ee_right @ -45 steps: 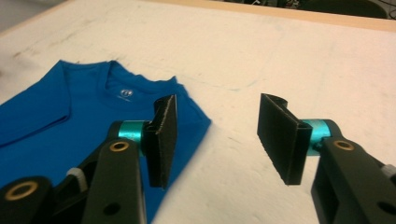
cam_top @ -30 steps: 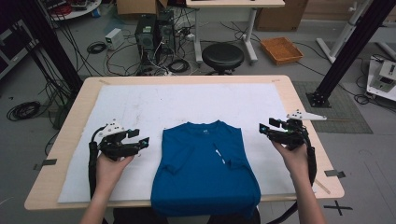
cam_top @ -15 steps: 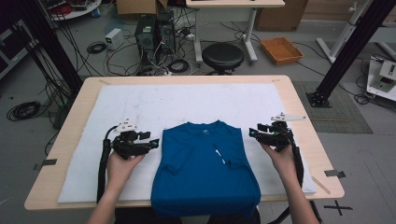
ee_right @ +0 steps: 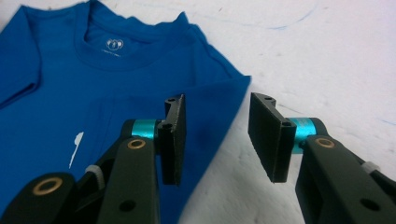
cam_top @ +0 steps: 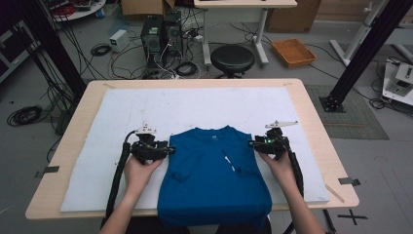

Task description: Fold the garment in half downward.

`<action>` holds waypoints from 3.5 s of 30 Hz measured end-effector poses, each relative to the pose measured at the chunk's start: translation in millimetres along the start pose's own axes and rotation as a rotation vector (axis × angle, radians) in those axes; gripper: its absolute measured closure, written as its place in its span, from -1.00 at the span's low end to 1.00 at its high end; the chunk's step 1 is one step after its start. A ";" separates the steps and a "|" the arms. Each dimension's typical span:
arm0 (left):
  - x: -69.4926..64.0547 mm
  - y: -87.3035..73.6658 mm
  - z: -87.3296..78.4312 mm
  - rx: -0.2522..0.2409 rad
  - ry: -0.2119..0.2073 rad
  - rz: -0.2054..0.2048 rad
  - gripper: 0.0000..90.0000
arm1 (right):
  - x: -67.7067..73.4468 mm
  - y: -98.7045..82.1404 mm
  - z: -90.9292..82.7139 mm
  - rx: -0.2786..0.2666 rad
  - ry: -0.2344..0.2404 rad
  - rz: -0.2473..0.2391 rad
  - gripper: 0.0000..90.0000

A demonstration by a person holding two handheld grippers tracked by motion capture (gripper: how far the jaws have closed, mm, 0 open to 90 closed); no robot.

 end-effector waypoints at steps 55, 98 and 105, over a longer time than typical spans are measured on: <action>11.2 54.5 69.4 0.158 0.055 0.232 0.80 | 19.9 43.5 62.2 0.094 -0.053 -0.214 0.83; 30.9 60.2 69.1 0.089 0.045 0.203 0.95 | 12.6 59.5 70.9 0.040 -0.023 -0.204 0.98; 35.7 73.8 55.1 0.009 0.058 0.187 0.95 | 11.1 77.3 57.0 -0.038 0.020 -0.157 0.98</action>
Point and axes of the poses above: each handheld gripper's, and its own axes: z roughly forward along the jaws, y roughly out of its top, x roughly to its left, the point moved 3 cm from there along z, roughly forward along the jaws, and after that the axes turned 14 degrees about z, right-handed, at the moved point
